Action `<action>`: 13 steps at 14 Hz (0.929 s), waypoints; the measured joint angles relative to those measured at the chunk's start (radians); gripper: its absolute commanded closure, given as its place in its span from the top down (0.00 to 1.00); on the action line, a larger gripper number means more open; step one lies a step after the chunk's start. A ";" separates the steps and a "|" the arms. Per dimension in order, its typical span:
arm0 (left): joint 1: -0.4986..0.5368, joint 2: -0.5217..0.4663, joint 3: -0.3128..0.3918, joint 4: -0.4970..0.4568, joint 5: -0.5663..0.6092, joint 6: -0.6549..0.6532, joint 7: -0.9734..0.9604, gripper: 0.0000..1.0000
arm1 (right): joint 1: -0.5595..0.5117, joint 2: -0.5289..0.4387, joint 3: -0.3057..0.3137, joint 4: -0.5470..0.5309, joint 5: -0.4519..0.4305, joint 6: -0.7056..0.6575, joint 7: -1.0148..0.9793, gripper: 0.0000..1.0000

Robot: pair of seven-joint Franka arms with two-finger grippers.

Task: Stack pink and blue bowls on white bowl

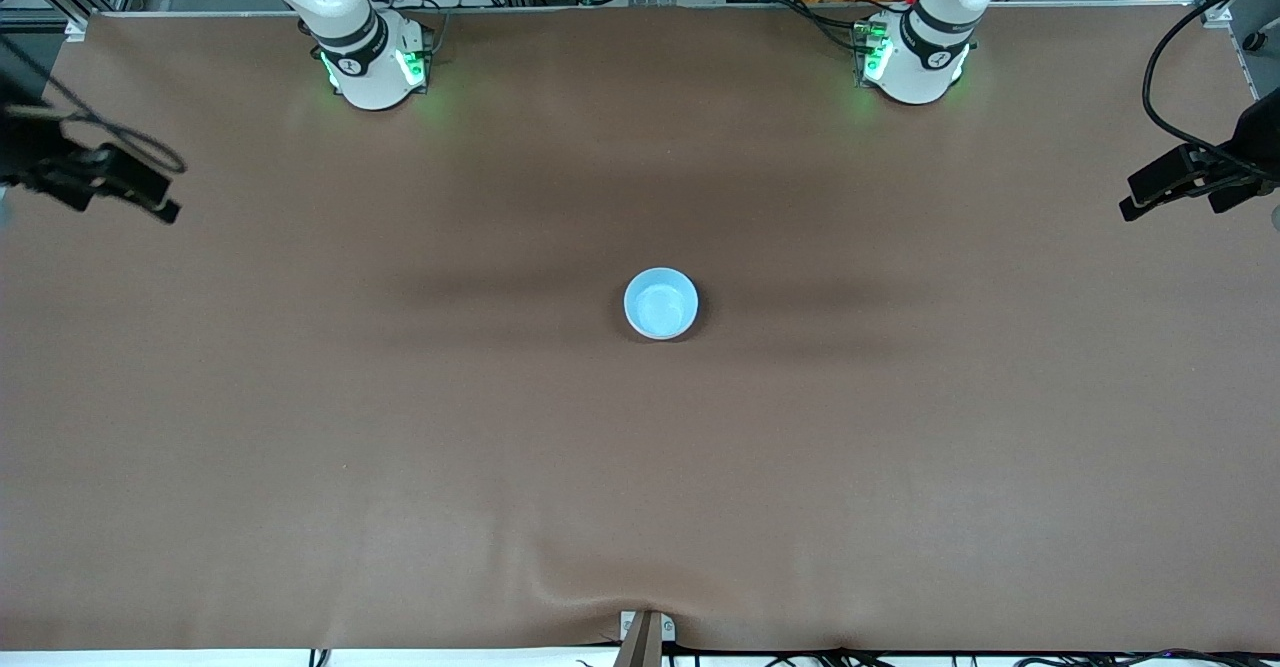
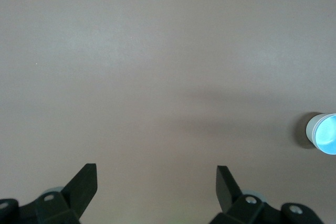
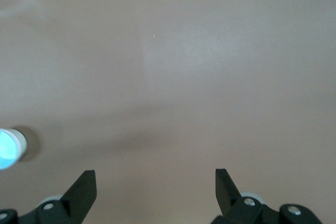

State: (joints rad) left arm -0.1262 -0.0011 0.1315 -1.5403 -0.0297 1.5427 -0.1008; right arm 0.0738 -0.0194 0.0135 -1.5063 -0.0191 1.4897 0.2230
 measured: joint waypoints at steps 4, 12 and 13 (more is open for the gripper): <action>0.000 0.000 0.000 0.000 0.000 0.001 0.000 1.00 | -0.004 -0.035 0.026 -0.055 -0.038 0.028 0.000 1.00; -0.012 0.026 -0.008 -0.008 0.000 0.002 0.000 1.00 | -0.039 0.004 0.013 0.030 -0.040 0.027 -0.058 1.00; -0.017 0.040 -0.010 -0.008 0.000 0.004 0.000 1.00 | -0.040 0.005 0.012 0.030 -0.040 0.027 -0.061 1.00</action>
State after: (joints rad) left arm -0.1427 0.0394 0.1219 -1.5484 -0.0297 1.5466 -0.1008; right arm 0.0334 -0.0145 0.0257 -1.4761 -0.0592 1.5166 0.1622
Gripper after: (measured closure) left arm 0.000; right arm 0.000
